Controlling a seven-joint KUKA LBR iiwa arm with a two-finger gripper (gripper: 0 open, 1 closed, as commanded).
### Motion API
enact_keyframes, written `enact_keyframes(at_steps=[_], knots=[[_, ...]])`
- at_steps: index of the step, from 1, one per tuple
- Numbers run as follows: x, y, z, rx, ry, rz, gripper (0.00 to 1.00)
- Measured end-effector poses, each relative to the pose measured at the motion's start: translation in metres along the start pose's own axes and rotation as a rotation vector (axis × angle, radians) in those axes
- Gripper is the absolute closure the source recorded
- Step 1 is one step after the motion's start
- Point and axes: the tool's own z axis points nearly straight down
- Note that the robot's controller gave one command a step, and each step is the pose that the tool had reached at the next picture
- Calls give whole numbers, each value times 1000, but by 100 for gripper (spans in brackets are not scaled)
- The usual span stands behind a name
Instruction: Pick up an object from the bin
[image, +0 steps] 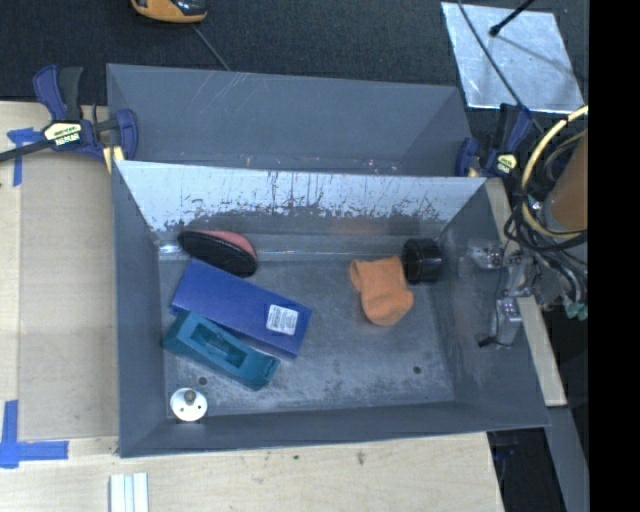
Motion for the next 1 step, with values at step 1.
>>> enact_keyframes(at_steps=[1], knots=[[-2, 1, -5, 2, -8, -3, 0]])
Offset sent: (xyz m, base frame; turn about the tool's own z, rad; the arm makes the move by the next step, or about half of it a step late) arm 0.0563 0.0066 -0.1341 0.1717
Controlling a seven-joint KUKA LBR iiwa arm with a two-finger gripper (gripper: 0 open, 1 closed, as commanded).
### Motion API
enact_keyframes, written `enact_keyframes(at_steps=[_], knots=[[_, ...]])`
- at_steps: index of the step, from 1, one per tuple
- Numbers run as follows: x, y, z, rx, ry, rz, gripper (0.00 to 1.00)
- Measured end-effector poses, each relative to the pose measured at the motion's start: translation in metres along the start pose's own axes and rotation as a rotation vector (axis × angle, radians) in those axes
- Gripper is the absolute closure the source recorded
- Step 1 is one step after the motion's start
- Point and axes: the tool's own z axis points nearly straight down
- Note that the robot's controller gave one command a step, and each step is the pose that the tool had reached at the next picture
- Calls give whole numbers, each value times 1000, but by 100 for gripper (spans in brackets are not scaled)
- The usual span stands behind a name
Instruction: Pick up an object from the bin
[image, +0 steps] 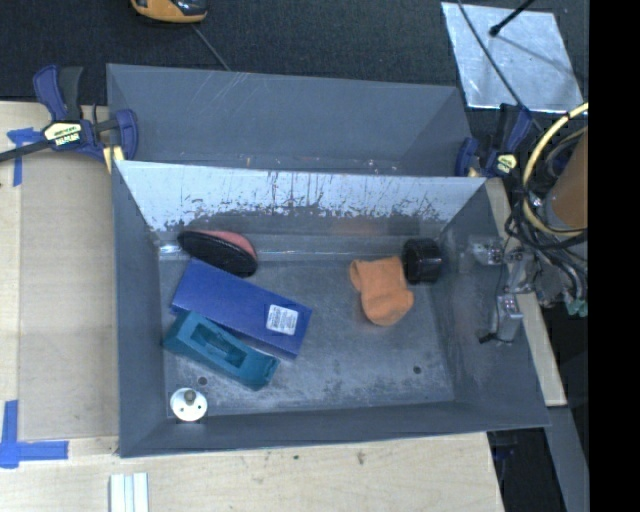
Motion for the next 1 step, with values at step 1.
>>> enact_keyframes(at_steps=[1], knots=[[-21, 1, 45, 1, -7, 62, 0]])
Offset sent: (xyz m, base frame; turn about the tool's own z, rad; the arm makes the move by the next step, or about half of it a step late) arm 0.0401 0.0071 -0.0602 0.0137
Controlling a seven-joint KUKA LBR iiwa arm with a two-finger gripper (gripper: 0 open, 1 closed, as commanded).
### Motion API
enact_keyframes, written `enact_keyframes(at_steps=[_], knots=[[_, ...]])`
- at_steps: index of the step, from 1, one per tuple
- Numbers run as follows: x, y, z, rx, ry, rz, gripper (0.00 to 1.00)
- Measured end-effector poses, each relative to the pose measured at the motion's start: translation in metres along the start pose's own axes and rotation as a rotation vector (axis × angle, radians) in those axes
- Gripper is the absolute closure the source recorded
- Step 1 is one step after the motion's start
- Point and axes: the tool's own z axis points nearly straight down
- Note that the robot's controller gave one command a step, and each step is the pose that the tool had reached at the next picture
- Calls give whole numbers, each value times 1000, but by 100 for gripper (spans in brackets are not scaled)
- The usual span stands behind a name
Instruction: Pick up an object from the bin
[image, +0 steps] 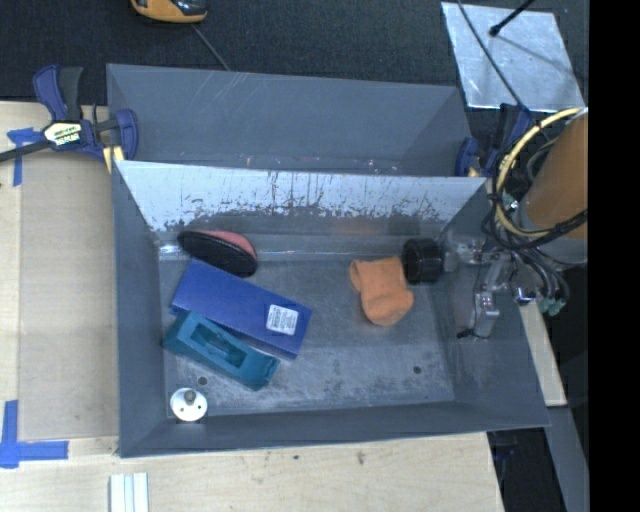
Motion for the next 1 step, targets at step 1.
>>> enact_keyframes(at_steps=[1], knots=[[-14, 6, 23, -3, 13, -38, 0]])
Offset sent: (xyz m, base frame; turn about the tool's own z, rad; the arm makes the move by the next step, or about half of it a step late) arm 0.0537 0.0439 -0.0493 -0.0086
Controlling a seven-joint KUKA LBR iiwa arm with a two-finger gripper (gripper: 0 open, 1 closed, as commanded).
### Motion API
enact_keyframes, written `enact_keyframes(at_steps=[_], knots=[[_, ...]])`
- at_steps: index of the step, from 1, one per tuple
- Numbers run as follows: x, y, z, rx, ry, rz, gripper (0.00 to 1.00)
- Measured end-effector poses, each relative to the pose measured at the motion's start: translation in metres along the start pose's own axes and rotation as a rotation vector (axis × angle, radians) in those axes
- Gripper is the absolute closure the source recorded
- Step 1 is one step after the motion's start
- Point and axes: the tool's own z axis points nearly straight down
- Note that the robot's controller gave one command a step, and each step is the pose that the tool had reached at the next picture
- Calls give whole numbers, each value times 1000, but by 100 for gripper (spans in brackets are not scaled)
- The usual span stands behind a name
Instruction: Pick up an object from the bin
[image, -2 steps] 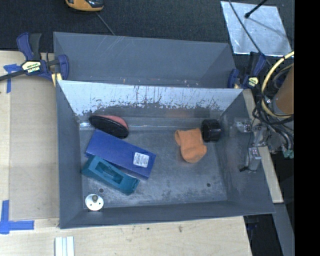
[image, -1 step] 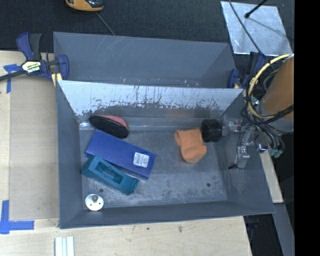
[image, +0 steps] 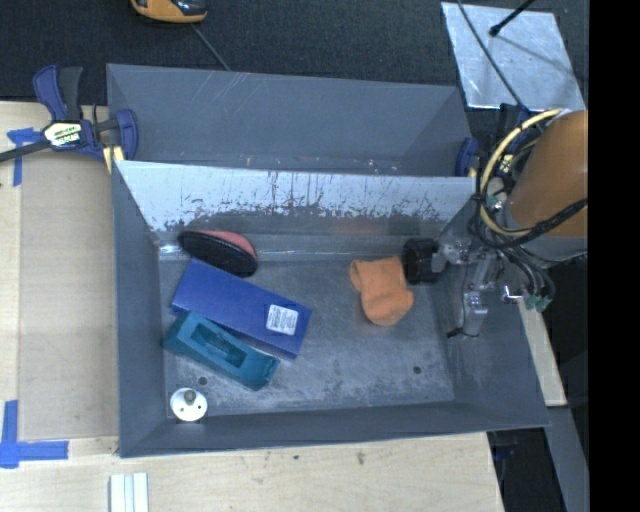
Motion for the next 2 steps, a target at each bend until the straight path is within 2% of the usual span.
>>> enact_keyframes(at_steps=[1, 2], knots=[[-32, 29, 14, 2, -13, 22, 0], [-22, 50, 42, 0, -7, 160, 0]])
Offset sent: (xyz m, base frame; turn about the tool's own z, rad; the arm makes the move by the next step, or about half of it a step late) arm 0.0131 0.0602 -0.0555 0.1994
